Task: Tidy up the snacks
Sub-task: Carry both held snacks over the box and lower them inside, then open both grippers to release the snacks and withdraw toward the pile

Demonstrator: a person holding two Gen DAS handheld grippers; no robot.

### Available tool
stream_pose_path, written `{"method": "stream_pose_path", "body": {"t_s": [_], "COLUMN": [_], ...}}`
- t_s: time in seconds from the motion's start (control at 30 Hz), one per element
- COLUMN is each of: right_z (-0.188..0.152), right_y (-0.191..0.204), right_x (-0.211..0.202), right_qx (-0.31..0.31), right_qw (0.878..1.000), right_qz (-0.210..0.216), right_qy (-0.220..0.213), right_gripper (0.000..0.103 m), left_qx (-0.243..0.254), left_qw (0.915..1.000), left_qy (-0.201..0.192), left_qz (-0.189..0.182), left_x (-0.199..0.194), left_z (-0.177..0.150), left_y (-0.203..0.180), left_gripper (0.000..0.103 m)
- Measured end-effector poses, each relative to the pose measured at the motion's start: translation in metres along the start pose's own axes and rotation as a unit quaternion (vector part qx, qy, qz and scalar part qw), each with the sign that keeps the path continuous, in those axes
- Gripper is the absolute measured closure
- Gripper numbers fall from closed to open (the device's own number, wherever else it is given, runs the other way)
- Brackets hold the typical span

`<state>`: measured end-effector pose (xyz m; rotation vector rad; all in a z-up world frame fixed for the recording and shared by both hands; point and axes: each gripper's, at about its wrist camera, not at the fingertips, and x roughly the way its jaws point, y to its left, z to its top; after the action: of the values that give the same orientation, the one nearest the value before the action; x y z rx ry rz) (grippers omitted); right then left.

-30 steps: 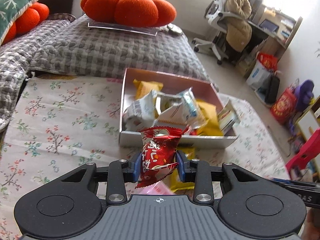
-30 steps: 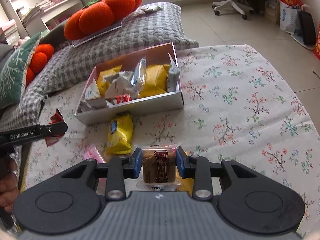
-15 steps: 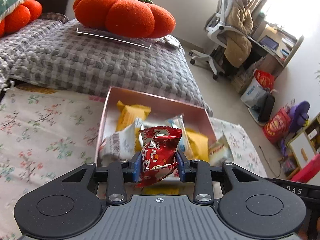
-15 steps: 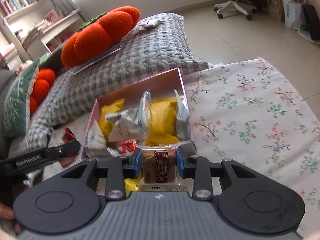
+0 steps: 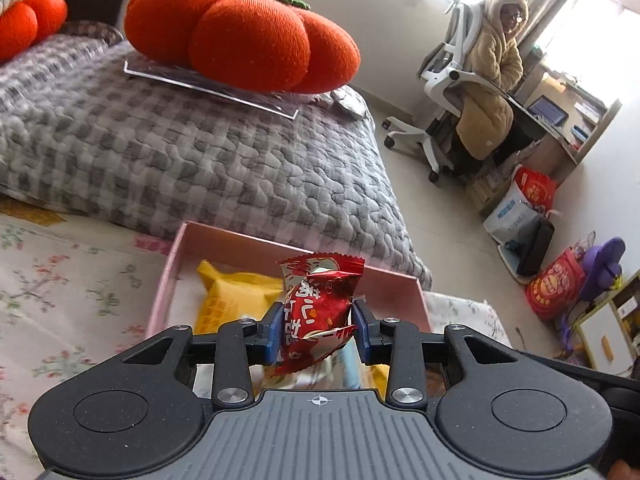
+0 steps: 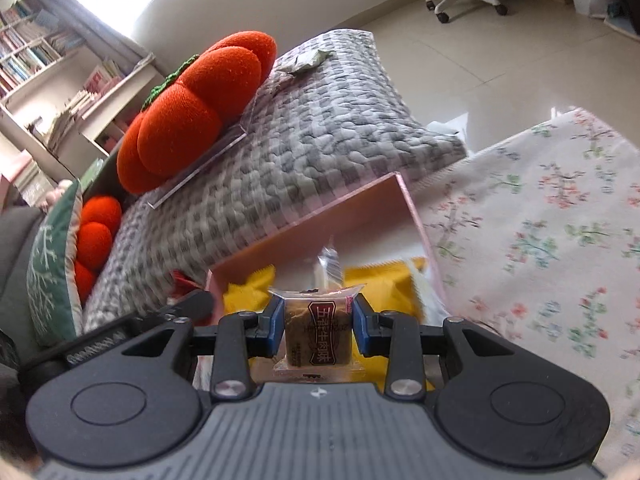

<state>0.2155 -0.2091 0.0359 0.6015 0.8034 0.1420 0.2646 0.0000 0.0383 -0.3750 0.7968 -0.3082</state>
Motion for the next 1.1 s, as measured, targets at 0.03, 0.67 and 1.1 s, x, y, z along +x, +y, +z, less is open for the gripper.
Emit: {"method": "stream_pose_path", "body": {"t_s": [0.03,0.67,1.1], "right_z": [0.003,0.017,0.01], "right_y": [0.0,-0.001,0.021], "right_x": [0.003,0.028,-0.021], "right_qx": [0.006,0.062,0.011], "right_qw": [1.0,0.996,0.999], "right_qz": [0.006,0.036,0.011], "right_qy": [-0.002,-0.045,-0.05], "right_gripper": [0.072,0.053,0.041], "left_qx": [-0.001,-0.071,-0.027], "left_qw": [1.0,0.9975,0.9967], "left_qy": [0.001,-0.003,0.003], "left_qz": [0.0,0.004,0.076], "left_x": [0.004,0.021,-0.031], "left_z": [0.0,0.01,0.003], "left_y": [-0.001,0.024,0.004], "left_gripper": [0.07,0.045,0.039]}}
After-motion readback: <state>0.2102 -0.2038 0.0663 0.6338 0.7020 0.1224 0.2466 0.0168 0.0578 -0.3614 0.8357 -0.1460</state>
